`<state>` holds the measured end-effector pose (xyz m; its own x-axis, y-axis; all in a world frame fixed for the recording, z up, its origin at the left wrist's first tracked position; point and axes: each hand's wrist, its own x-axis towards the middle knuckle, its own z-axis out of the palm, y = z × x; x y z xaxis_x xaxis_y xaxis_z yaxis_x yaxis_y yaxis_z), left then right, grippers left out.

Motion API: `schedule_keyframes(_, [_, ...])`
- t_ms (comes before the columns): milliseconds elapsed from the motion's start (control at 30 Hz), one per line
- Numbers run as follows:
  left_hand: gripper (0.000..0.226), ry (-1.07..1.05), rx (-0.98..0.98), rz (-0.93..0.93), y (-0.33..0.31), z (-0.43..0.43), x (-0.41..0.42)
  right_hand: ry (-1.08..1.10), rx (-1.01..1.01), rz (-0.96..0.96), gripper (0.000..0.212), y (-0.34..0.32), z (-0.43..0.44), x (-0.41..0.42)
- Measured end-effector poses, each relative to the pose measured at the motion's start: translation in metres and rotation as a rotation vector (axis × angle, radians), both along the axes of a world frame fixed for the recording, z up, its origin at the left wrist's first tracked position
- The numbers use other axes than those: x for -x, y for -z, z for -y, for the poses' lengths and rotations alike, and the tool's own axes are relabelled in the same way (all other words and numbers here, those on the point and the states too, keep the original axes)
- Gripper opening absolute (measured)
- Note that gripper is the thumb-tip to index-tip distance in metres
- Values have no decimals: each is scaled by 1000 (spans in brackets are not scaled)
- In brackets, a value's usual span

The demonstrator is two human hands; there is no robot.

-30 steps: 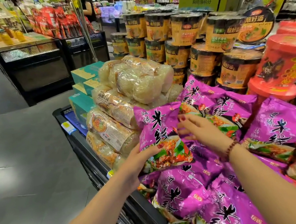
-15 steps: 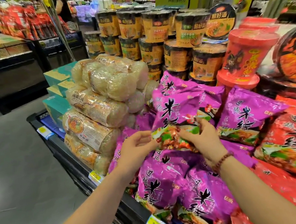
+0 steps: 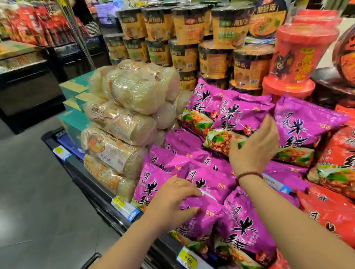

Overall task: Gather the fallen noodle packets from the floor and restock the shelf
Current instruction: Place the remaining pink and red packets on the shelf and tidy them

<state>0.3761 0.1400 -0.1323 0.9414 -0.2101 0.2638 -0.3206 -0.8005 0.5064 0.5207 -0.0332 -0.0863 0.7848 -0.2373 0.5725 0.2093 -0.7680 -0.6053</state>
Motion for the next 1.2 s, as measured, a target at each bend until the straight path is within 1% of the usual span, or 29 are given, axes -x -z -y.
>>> schedule_keyframes(33, [39,-4,-11,-3,1,0,0,-48,172,125,81,1,0,-1])
schedule_keyframes(67, [39,-10,-17,-9,2,-1,0,-118,347,209,79,3,0,-3])
schedule_keyframes(100, [40,-17,-14,-23,2,-1,0,-175,505,243,78,5,1,-6])
schedule_keyframes(133, [41,-26,-7,-28,3,-1,1,-222,631,213,77,7,1,-9])
schedule_keyframes(167, [41,-33,-3,-30,4,-1,1,-244,725,143,75,6,2,-12])
schedule_keyframes(233, [39,-31,-6,-20,4,0,1,-253,866,-32,67,4,6,-19])
schedule_keyframes(267, [38,-32,-6,-14,3,0,1,-263,905,-111,64,2,9,-24])
schedule_keyframes(300, [37,-35,-7,-15,3,0,1,-273,917,-170,63,1,12,-29])
schedule_keyframes(367, [40,-31,-22,-19,3,-1,1,-288,924,-224,63,1,16,-35])
schedule_keyframes(433, [41,-27,-36,-34,2,-1,1,-297,937,-240,64,2,17,-37])
schedule_keyframes(533, [36,-29,-34,-23,-3,-1,4,-292,961,-271,65,3,16,-36])
schedule_keyframes(700, [38,-45,-6,3,-14,-5,14,-302,972,-329,66,-13,12,-30])
schedule_keyframes(800, [45,-70,15,-3,-21,-12,22,-305,928,-242,63,-29,5,-13])
schedule_keyframes(867, [50,-62,1,-20,-25,-19,30,-341,845,-159,59,-38,-2,9])
schedule_keyframes(1033, [41,-87,-1,41,-35,-46,59,-461,665,14,51,-46,-18,77])
schedule_keyframes(1100, [45,-102,-52,23,-38,-61,73,-528,642,35,54,-44,-23,109])
schedule_keyframes(1200, [38,-110,-104,84,-32,-89,98,-579,659,25,50,-33,-38,156])
